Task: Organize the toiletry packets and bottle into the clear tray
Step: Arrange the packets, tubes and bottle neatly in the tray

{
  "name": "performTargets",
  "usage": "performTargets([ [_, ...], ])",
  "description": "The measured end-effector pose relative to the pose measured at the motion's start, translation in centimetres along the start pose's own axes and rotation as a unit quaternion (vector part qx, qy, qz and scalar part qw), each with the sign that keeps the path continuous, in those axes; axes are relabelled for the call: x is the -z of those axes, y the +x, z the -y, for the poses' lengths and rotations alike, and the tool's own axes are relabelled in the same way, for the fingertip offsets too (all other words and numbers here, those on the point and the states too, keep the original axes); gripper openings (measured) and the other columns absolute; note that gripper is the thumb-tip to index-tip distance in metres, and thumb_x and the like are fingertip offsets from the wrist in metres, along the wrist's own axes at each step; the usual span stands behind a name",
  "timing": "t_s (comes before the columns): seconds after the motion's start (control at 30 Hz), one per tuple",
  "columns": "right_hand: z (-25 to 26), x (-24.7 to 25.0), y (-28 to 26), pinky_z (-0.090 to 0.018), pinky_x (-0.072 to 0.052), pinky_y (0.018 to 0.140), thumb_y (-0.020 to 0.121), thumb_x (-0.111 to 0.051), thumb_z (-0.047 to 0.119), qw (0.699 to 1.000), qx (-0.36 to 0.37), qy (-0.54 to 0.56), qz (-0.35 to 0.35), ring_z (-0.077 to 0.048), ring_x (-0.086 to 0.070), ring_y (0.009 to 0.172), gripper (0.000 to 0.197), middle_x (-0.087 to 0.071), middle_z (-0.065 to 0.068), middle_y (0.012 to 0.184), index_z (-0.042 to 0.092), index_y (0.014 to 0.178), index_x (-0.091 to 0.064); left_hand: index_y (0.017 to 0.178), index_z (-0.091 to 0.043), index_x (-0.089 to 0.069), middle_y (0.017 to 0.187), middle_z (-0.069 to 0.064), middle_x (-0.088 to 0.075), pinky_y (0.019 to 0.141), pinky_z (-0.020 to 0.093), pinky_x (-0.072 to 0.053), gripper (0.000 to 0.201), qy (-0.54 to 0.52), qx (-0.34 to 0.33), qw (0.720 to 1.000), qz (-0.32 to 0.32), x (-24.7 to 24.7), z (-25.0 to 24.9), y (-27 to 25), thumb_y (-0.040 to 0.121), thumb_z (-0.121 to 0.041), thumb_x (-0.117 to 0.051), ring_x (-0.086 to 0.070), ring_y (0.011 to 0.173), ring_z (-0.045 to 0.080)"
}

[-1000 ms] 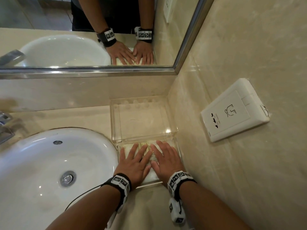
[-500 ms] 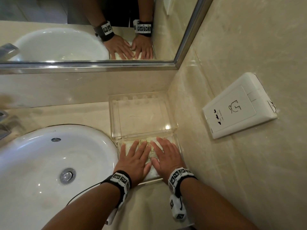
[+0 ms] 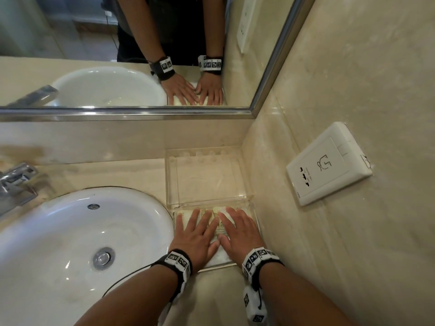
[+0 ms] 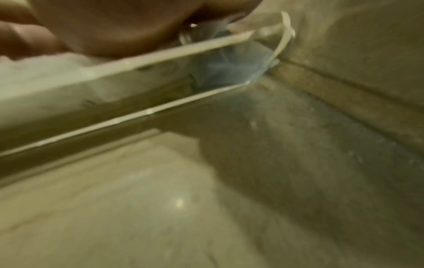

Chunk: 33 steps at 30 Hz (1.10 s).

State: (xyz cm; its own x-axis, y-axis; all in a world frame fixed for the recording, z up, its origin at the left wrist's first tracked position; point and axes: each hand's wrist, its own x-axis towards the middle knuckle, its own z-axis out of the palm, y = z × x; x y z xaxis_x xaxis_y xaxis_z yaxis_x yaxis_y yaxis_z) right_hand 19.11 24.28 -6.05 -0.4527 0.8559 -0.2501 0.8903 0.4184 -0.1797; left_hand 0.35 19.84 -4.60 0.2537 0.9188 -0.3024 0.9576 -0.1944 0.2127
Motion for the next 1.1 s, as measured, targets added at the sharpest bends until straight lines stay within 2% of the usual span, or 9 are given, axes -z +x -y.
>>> performTargets([
  [0.13, 0.4, 1.3, -0.2, -0.048, -0.016, 0.123, 0.09, -0.025, 0.067, 1.0, -0.011, -0.02, 0.021, -0.027, -0.009, 0.155, 0.074, -0.009, 0.004, 0.169, 0.04, 0.159, -0.014, 0.155, -0.034, -0.014, 0.164, 0.001, -0.007, 0.114, 0.066, -0.006, 0.072, 0.008, -0.003, 1.0, -0.028, 1.0, 0.4, -1.0, 0.093, -0.069, -0.003, -0.003, 0.151, 0.032],
  [0.3, 1.9, 2.9, -1.5, -0.049, -0.024, 0.121, 0.088, -0.041, 0.061, 0.999, -0.043, -0.008, -0.026, -0.028, -0.023, 0.151, 0.07, -0.027, -0.001, 0.163, 0.037, 0.153, -0.032, 0.156, -0.027, -0.011, 0.165, 0.003, -0.009, 0.118, 0.058, -0.009, 0.075, 0.008, 0.031, 0.999, -0.035, 2.3, 1.9, -3.4, 0.094, -0.068, -0.015, -0.005, 0.151, 0.03],
  [0.43, 2.7, 3.7, -3.3, -0.041, -0.039, 0.109, 0.083, -0.059, 0.04, 0.996, -0.062, 0.022, -0.061, -0.026, -0.047, 0.13, 0.049, -0.053, 0.0, 0.136, 0.028, 0.129, -0.059, 0.156, -0.022, -0.003, 0.165, 0.003, -0.002, 0.119, 0.053, -0.013, 0.085, 0.012, 0.068, 0.997, 0.026, 3.5, 4.0, -5.5, 0.089, -0.073, -0.021, -0.005, 0.151, 0.027],
  [0.57, 2.9, 4.1, -5.5, -0.035, -0.041, 0.1, 0.087, -0.055, 0.035, 0.992, -0.107, 0.051, -0.049, -0.02, -0.049, 0.119, 0.035, -0.056, 0.004, 0.124, 0.028, 0.121, -0.061, 0.151, -0.02, -0.014, 0.157, 0.005, -0.023, 0.111, 0.05, -0.031, 0.101, 0.001, 0.095, 0.995, 0.038, 3.4, 5.2, -6.8, 0.075, -0.083, -0.033, -0.027, 0.142, 0.028],
  [0.7, 3.1, 4.2, -7.7, -0.031, -0.046, 0.087, 0.091, -0.049, 0.035, 0.982, -0.158, 0.106, -0.005, -0.015, -0.054, 0.103, 0.019, -0.059, 0.01, 0.108, 0.032, 0.105, -0.061, 0.146, -0.02, -0.021, 0.146, 0.002, -0.035, 0.104, 0.048, -0.04, 0.105, -0.006, 0.1, 0.993, 0.061, 3.3, 4.2, -7.5, 0.066, -0.082, -0.051, -0.038, 0.132, 0.028],
  [0.83, 4.1, 3.8, -9.1, -0.031, -0.05, 0.073, 0.091, -0.043, 0.036, 0.965, -0.218, 0.141, 0.038, -0.012, -0.058, 0.079, 0.018, -0.058, 0.011, 0.087, 0.028, 0.083, -0.057, 0.14, -0.022, -0.027, 0.142, 0.001, -0.039, 0.099, 0.047, -0.044, 0.097, -0.019, 0.096, 0.993, 0.061, 3.0, 3.2, -7.8, 0.065, -0.074, -0.061, -0.042, 0.126, 0.027],
  [0.97, 4.6, 3.4, -10.0, -0.028, -0.037, 0.055, 0.088, -0.043, 0.04, 0.934, -0.279, 0.208, 0.085, -0.014, -0.05, 0.057, 0.031, -0.054, 0.008, 0.063, 0.02, 0.066, -0.05, 0.141, -0.021, -0.027, 0.145, 0.0, -0.037, 0.099, 0.045, -0.046, 0.095, -0.041, 0.104, 0.992, 0.06, 2.7, 2.9, -7.8, 0.067, -0.066, -0.066, -0.042, 0.128, 0.026],
  [1.03, 4.7, 2.8, -10.1, -0.029, -0.038, 0.056, 0.09, -0.044, 0.047, 0.905, -0.308, 0.275, 0.099, -0.017, -0.049, 0.055, 0.041, -0.054, 0.003, 0.059, 0.018, 0.062, -0.051, 0.141, -0.023, -0.028, 0.145, -0.002, -0.036, 0.098, 0.044, -0.047, 0.091, -0.048, 0.106, 0.991, 0.061, 2.5, 3.0, -7.9, 0.069, -0.064, -0.067, -0.042, 0.128, 0.025],
  [1.1, 4.8, 2.5, -9.7, -0.031, -0.046, 0.065, 0.089, -0.041, 0.051, 0.873, -0.336, 0.337, 0.11, -0.021, -0.055, 0.062, 0.045, -0.064, -0.003, 0.069, 0.018, 0.063, -0.057, 0.139, -0.024, -0.029, 0.143, -0.003, -0.036, 0.096, 0.043, -0.048, 0.088, -0.053, 0.105, 0.991, 0.058, 2.2, 3.1, -8.0, 0.07, -0.062, -0.068, -0.042, 0.126, 0.024],
])
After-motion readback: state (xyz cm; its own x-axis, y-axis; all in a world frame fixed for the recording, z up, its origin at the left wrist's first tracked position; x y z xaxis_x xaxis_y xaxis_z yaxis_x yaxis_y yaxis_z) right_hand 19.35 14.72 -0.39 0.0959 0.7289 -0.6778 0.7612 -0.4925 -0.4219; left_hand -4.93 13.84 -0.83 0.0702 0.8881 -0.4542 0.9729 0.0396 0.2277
